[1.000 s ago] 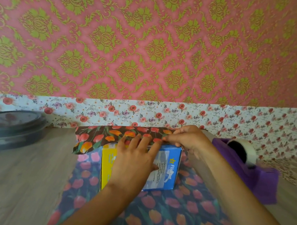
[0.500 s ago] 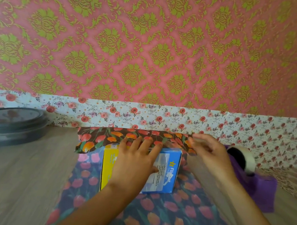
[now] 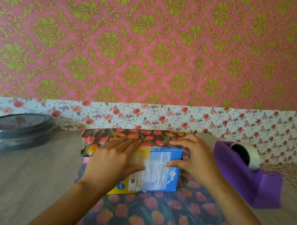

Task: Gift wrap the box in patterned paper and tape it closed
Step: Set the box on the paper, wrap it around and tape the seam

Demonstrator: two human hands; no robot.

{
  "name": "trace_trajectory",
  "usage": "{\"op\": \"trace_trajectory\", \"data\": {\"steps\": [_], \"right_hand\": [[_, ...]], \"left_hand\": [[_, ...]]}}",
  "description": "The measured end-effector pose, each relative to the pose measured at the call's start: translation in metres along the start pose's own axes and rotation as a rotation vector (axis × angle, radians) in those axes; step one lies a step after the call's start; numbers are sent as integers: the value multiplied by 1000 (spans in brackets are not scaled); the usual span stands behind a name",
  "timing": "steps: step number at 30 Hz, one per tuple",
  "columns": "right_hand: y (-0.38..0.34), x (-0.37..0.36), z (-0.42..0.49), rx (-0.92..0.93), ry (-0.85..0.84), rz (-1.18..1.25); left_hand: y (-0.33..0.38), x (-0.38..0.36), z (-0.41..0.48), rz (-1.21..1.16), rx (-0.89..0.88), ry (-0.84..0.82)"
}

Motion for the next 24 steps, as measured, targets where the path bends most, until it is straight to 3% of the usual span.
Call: {"op": "trace_trajectory", "data": {"steps": [3,7,9,11,14,18,19,22,24], "right_hand": [[5,-6,-1,-17,-4,154],[14,-9,-14,-103,-60,631],[29,-1,-23,-193,7,777],[57,23,-36,-302,186,690],[99,89,-59,-395,500,356],[151,164,-115,-667,876,-31],[166,166,-118,-737,822,-85],[201,129,-99,-890,241,-32],[200,109,-96,-931,-15,80]], "left_hand": [[-1,1,-4,-17,-3,12],[1,3,-2,-58,-11,28],[0,2,-3,-57,7,31],[0,0,-3,-66,18,24],[-1,1,-4,-60,8,40],[5,10,-2,-35,-21,75],[6,11,-2,-30,-20,82],[0,6,-4,-75,6,79],[-9,-6,-4,-111,31,52]]}}
Point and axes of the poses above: each hand's wrist, its own z-axis towards the middle knuckle, its own x-axis out of the back of the hand, y = z × x, the point moved 10 cm from there along z, towards the middle knuckle, and after that the axes turned 9 degrees about -z, right-handed, at the moved point
